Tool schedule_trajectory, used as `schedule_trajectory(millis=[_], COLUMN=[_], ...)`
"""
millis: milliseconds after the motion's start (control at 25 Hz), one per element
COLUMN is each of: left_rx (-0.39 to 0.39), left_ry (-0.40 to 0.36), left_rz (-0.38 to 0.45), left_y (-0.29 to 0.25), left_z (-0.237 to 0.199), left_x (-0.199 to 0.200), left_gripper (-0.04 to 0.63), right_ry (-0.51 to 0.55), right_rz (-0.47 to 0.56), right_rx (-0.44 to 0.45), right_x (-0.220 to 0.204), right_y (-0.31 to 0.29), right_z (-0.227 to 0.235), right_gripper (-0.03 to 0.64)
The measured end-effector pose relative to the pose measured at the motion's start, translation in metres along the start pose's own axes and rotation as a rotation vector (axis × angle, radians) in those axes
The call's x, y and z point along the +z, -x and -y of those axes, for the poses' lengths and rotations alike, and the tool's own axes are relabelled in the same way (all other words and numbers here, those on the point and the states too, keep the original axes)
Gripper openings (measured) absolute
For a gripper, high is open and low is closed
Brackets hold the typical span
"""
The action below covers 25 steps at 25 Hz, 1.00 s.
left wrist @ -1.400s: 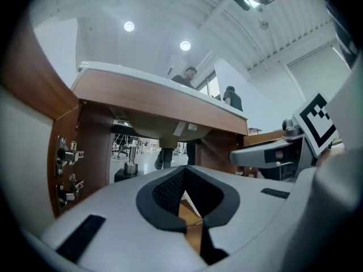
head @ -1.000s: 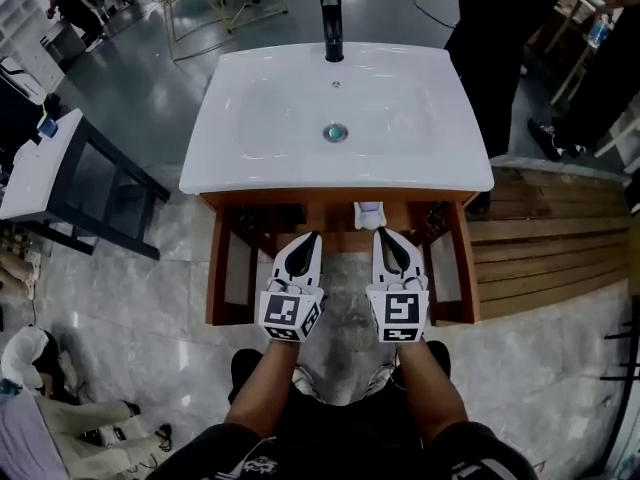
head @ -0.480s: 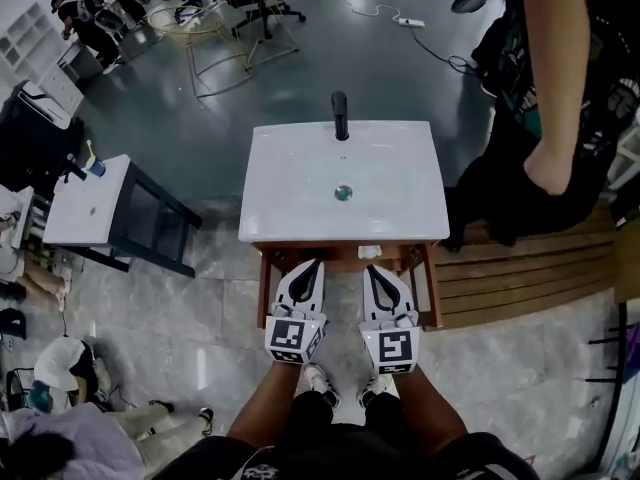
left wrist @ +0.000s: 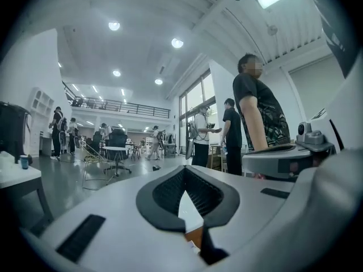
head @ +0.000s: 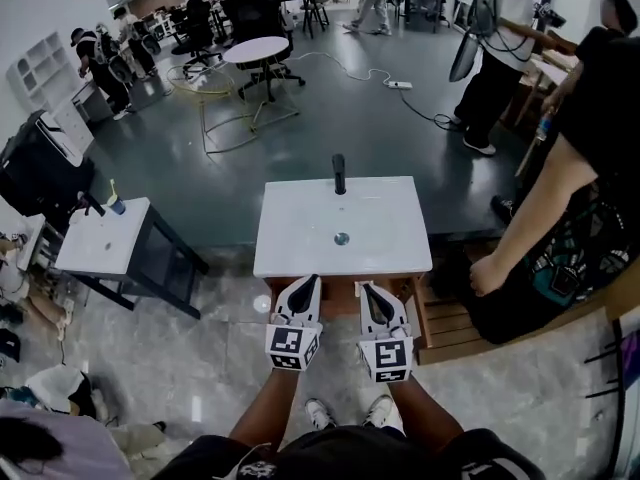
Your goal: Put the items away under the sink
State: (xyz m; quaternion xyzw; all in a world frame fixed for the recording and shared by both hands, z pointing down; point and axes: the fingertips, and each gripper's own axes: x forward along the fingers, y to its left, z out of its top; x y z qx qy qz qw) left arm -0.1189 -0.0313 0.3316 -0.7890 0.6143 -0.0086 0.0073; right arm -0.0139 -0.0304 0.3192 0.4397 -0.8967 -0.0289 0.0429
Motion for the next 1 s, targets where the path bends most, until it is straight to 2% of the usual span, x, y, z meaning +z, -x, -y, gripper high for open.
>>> schedule_trajectory(millis=[360,1000], left_rx=[0.001,0.021], left_ry=[-0.001,0.007], left_rz=[-0.001,0.012], left_y=[0.028,0.036], left_z=[0.004,0.006], left_x=[0.005,0.008], left_gripper=[0.006,0.006], right_ry=[0.017,0.022], right_rz=[0.054,0.059], right_rx=[-0.005,-0.009], right_x=[0.023,0.022], right_y=[0.014,0.021], right_z=[-0.013,-0.010], right_gripper=[0.025,0.025])
